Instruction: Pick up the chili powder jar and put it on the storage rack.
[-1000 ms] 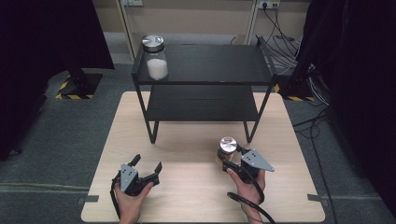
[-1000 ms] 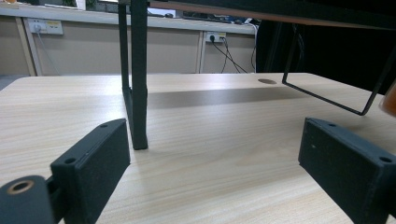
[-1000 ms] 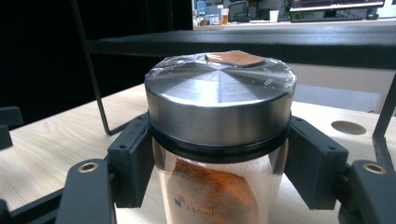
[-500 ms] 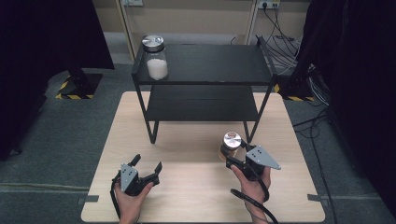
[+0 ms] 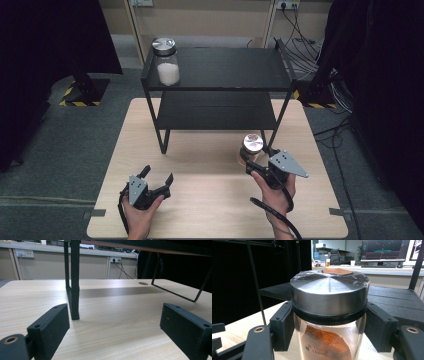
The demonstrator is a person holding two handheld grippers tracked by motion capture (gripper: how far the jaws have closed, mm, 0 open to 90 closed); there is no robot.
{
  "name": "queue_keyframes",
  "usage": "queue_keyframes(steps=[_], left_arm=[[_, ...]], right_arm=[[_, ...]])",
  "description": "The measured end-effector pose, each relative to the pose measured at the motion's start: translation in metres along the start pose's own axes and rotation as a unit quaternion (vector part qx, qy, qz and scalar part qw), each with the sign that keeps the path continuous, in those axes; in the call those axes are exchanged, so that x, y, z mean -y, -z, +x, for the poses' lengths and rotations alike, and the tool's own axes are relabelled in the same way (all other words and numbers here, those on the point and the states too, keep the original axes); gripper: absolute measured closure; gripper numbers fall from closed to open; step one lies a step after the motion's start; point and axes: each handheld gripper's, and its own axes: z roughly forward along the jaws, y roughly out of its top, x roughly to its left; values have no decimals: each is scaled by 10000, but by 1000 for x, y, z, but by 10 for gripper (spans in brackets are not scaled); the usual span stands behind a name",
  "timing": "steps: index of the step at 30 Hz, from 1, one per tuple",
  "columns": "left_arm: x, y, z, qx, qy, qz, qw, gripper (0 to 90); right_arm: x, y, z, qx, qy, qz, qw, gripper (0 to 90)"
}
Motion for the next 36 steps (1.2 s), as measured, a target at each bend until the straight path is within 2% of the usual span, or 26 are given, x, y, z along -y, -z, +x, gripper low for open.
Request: queue_keyframes(steps=[9,36], left_arm=[[0,0,0,-1,-3,7,10000,80],[-1,0,0,-11,-8,25,10000,80]], right_arm=[[-6,0,1,34,-5,-24,10000,323],[-49,-2,1,127,102,-299,9994,323]])
